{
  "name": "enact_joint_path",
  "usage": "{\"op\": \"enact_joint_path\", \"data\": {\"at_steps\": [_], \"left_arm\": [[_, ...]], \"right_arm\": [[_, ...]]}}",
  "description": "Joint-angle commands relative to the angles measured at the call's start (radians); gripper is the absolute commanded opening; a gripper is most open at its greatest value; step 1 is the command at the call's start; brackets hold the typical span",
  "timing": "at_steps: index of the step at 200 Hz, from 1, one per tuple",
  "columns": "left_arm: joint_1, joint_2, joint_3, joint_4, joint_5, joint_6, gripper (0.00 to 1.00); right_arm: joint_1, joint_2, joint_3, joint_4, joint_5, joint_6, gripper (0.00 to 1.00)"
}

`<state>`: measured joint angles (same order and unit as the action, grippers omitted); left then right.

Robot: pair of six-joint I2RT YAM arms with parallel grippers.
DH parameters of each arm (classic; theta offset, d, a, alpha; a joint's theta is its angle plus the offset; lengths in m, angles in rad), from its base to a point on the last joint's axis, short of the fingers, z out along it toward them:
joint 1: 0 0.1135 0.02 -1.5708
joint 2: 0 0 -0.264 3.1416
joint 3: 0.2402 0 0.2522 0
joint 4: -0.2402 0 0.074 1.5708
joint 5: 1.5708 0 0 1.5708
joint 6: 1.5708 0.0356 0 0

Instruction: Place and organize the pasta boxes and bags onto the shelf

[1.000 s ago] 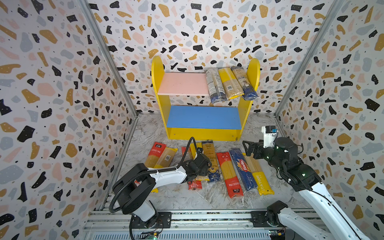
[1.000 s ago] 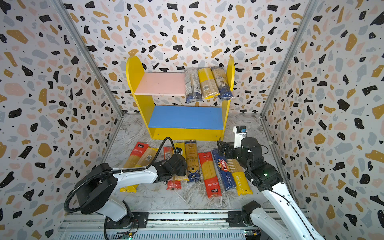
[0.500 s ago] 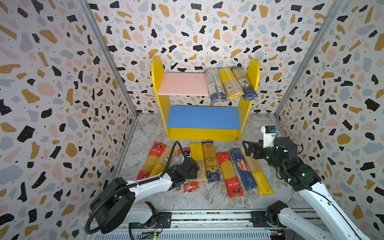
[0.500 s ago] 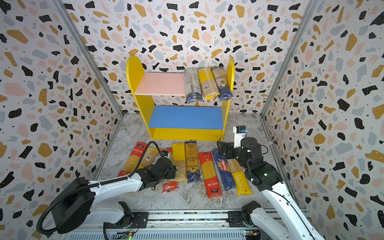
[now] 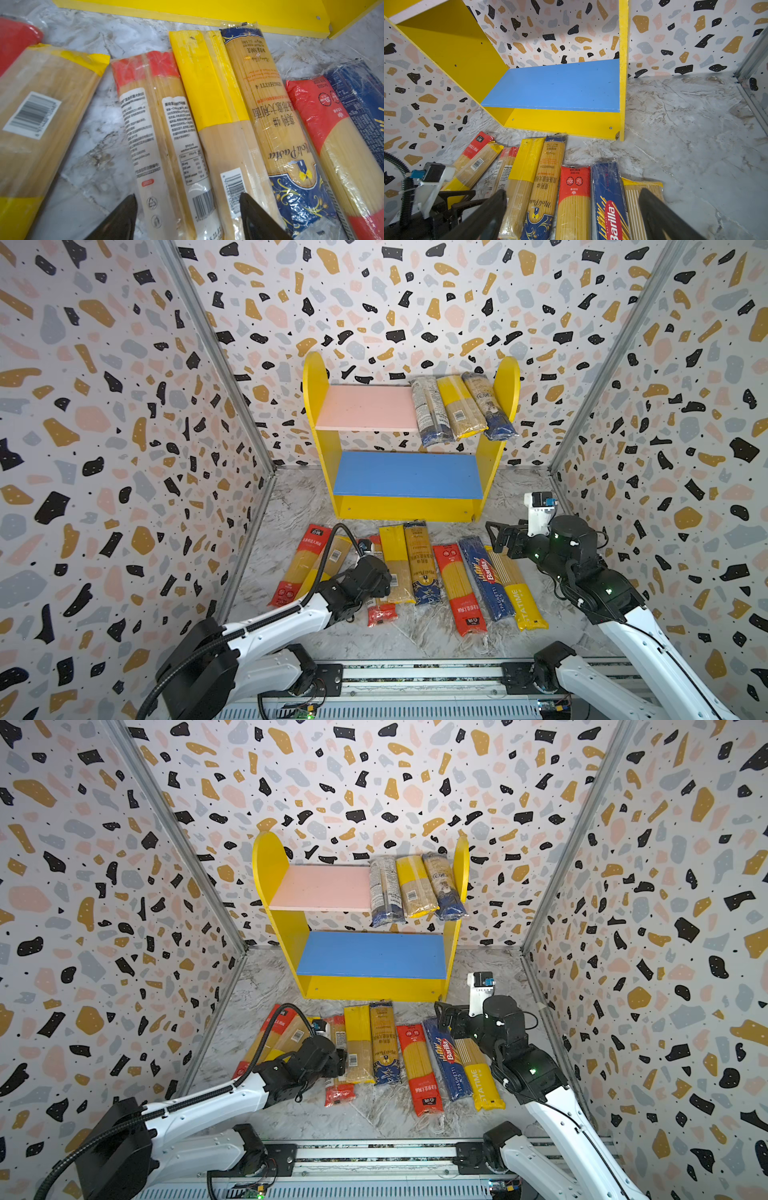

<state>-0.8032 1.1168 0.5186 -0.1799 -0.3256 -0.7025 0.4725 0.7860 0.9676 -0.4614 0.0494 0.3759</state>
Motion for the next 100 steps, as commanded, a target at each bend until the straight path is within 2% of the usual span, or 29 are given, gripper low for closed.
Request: {"op": "enact_joint_path", "data": {"at_steps": [1, 50, 100], "left_arm": [[-0.005, -0.028, -0.067, -0.041, -0.017, -0.056, 0.77], [-0.026, 0.021, -0.110, 0.013, 0.024, -0.088, 0.77], [-0.073, 0.146, -0.057, 0.044, 0.022, -0.089, 0.77]], "right_arm": [[0.000, -0.002, -0.002, 0.018, -0.011, -0.005, 0.99], [0.000, -0.005, -0.005, 0.021, -0.017, -0.005, 0.99], [-0.002, -0.020, -0.007, 0.007, -0.004, -0.014, 0.99]]}}
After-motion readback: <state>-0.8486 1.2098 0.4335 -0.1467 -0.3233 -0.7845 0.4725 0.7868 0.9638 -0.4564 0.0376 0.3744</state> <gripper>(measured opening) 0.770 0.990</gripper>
